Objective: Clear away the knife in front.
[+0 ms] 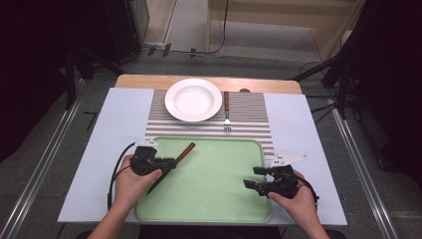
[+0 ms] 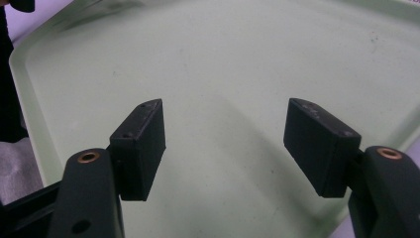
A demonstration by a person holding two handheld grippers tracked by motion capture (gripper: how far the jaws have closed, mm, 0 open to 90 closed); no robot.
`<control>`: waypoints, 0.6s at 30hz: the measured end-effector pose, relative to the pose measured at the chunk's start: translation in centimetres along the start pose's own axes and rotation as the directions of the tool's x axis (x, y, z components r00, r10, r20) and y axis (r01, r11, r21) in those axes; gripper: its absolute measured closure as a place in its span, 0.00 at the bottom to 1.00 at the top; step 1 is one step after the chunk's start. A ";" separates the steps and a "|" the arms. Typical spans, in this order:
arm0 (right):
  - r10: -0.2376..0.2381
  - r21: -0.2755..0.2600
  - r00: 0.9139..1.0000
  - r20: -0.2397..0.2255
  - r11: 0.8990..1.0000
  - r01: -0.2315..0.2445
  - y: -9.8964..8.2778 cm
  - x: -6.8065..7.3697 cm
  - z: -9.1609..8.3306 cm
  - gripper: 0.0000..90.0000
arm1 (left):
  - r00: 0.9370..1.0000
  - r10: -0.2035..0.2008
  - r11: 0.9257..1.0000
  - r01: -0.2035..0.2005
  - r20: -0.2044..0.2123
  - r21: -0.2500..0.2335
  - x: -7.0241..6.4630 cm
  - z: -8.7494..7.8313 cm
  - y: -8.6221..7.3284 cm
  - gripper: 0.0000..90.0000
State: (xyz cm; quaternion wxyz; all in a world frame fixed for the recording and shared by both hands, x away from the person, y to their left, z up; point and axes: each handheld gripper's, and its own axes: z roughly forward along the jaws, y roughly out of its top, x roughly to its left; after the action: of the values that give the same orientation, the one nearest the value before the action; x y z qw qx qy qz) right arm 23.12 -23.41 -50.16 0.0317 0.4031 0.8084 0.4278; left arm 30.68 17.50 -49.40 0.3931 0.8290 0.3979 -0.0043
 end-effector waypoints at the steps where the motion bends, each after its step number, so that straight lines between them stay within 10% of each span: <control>1: 0.001 0.001 1.000 -0.001 1.000 -0.001 0.0 0.0 0.0 0.35 | 1.000 0.002 1.000 -0.002 -0.008 -0.002 0.0 0.1 0.0 0.86; 18: 0.004 0.000 1.000 -0.006 1.000 -0.004 0.0 -0.2 0.1 0.35 | 0.998 0.033 0.999 -0.032 -0.047 0.019 0.4 0.7 -0.7 0.82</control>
State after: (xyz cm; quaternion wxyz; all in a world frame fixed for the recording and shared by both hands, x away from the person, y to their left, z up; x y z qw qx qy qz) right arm 23.32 -23.46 -50.24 0.0283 0.4036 0.8077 0.4289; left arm 30.70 17.57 -50.41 0.3760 0.8387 0.3937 0.0182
